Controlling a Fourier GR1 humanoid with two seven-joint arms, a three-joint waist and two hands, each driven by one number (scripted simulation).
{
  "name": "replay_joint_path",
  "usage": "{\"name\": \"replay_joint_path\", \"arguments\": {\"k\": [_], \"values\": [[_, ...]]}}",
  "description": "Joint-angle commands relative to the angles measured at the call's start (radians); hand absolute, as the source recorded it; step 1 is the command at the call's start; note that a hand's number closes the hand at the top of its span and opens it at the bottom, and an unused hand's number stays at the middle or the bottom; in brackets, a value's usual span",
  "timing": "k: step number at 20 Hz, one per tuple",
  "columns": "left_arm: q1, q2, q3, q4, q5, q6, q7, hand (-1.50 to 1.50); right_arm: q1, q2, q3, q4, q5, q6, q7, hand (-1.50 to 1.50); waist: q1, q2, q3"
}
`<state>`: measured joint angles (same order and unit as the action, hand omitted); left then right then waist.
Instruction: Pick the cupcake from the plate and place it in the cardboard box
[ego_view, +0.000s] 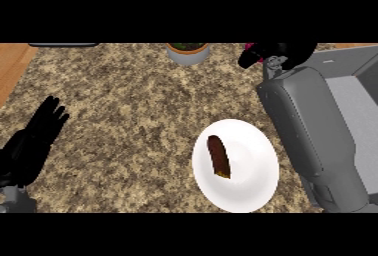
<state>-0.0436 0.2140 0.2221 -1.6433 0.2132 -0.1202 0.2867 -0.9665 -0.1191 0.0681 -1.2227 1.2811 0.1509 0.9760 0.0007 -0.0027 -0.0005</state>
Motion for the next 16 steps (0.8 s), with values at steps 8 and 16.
{"name": "replay_joint_path", "arguments": {"k": [8,16], "values": [[0.009,-0.007,0.008,0.006,-0.003,-0.007,-0.017,0.00,0.076,-0.136,-0.101,-0.121,0.038,0.051,0.015,1.50,-0.002,0.001,0.000],[-0.048,0.013,0.026,0.056,-0.010,-0.004,-0.014,0.00,0.108,-0.279,-0.197,-0.014,-0.027,-0.005,-0.184,1.50,-0.001,0.004,0.000]]}}
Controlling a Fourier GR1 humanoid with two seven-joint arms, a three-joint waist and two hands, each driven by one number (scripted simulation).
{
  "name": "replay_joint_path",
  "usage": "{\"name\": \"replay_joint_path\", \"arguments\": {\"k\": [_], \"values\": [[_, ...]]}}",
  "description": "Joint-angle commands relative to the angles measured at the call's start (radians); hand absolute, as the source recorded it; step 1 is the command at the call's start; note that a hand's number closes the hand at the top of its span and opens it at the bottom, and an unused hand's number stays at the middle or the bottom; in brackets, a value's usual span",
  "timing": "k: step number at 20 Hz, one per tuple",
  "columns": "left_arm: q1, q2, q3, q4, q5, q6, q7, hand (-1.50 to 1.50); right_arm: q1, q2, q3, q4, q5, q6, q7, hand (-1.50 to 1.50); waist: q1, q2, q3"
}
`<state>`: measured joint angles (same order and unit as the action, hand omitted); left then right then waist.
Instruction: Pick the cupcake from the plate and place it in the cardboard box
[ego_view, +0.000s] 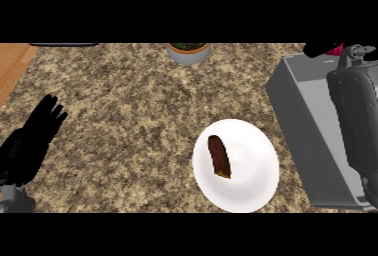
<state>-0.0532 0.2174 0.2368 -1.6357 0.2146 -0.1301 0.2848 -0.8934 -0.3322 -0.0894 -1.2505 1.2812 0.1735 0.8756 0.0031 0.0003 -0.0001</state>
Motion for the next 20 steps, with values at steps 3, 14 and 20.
{"name": "replay_joint_path", "arguments": {"k": [3,14,20], "values": [[-0.044,-0.010,-0.008,0.011,-0.007,0.025,0.037,0.00,0.070,-0.047,-0.050,0.102,-0.027,-0.155,-0.137,1.50,0.003,0.002,0.000],[0.036,-0.019,-0.007,-0.033,-0.007,-0.004,0.000,0.00,0.152,-0.023,-0.178,0.314,-0.179,-0.232,-0.248,1.50,0.011,0.003,0.001],[0.006,0.001,0.000,-0.043,-0.011,-0.004,0.022,0.00,0.214,-0.044,-0.224,0.371,-0.242,-0.236,-0.286,-1.50,0.003,0.000,0.000]]}}
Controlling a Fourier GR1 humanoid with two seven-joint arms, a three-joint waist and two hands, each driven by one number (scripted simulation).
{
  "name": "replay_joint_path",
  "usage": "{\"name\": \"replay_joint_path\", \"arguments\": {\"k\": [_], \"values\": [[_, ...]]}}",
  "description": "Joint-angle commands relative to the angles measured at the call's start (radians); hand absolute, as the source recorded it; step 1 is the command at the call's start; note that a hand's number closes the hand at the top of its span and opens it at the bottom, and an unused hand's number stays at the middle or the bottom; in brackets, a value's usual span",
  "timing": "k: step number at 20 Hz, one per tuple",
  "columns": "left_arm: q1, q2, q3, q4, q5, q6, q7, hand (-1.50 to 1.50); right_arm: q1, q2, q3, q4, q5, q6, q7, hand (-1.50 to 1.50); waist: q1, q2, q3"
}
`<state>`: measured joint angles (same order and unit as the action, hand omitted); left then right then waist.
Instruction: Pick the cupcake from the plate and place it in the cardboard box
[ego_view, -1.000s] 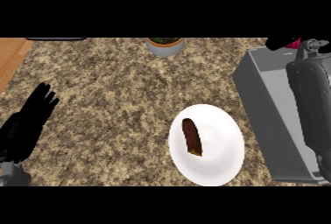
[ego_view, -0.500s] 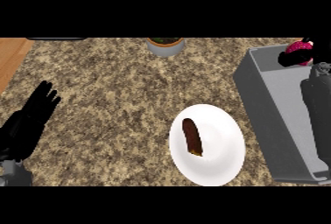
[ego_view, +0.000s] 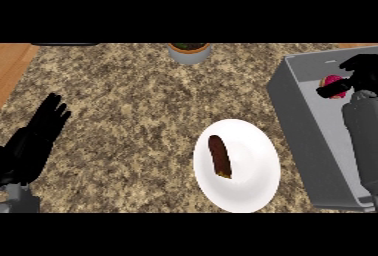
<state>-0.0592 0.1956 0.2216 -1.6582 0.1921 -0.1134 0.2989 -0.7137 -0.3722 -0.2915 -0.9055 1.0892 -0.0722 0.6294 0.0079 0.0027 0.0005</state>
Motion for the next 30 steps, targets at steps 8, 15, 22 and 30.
{"name": "replay_joint_path", "arguments": {"k": [8,15,22,30], "values": [[0.022,0.026,0.030,-0.014,0.030,-0.029,0.013,0.00,0.043,0.029,-0.122,-0.071,-0.177,-0.273,-0.215,-1.50,-0.005,-0.006,0.001],[0.007,-0.001,0.011,-0.001,0.011,-0.003,0.017,0.00,0.117,0.097,-0.232,-0.273,-0.355,-0.409,-0.253,-1.50,-0.022,-0.008,0.000],[0.007,-0.005,0.009,-0.017,-0.005,0.013,0.023,0.00,0.318,0.034,-0.326,-0.495,-0.557,-0.293,-0.271,-1.50,-0.024,-0.007,0.000],[0.079,0.016,0.042,-0.009,0.026,-0.062,-0.039,0.00,0.546,-0.041,-0.429,-0.685,-0.787,-0.097,-0.318,-1.50,-0.015,-0.005,-0.001]]}}
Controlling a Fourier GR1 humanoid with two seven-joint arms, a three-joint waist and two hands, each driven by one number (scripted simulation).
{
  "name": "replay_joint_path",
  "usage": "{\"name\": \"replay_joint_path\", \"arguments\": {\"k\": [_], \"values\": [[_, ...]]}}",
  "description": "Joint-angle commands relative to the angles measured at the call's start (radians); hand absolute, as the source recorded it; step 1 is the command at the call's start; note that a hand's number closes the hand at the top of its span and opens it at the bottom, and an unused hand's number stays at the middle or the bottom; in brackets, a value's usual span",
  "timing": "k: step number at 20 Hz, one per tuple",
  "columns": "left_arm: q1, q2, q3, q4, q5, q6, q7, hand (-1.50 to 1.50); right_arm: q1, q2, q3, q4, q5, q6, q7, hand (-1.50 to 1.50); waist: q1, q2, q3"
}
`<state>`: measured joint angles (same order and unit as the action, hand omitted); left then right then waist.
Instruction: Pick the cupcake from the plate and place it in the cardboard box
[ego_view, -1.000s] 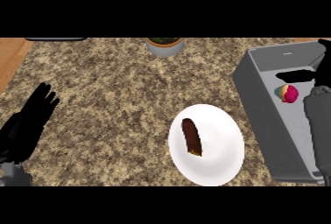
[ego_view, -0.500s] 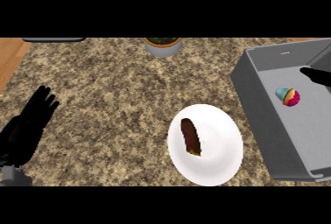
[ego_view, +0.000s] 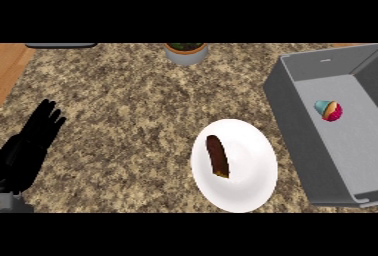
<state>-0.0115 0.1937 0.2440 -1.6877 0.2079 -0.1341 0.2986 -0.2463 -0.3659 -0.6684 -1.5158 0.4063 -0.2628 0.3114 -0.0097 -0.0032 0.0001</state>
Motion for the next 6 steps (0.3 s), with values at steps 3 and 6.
{"name": "replay_joint_path", "arguments": {"k": [3,6], "values": [[-0.045,-0.022,-0.015,0.097,-0.048,0.017,-0.066,0.00,0.120,-0.024,-0.045,-0.076,-0.118,0.060,-0.032,-1.50,0.006,0.003,0.000],[-0.121,0.016,0.010,0.157,-0.018,-0.003,-0.037,0.00,0.155,-0.047,-0.066,-0.033,-0.143,0.084,-0.107,-1.50,0.005,0.003,0.000]]}}
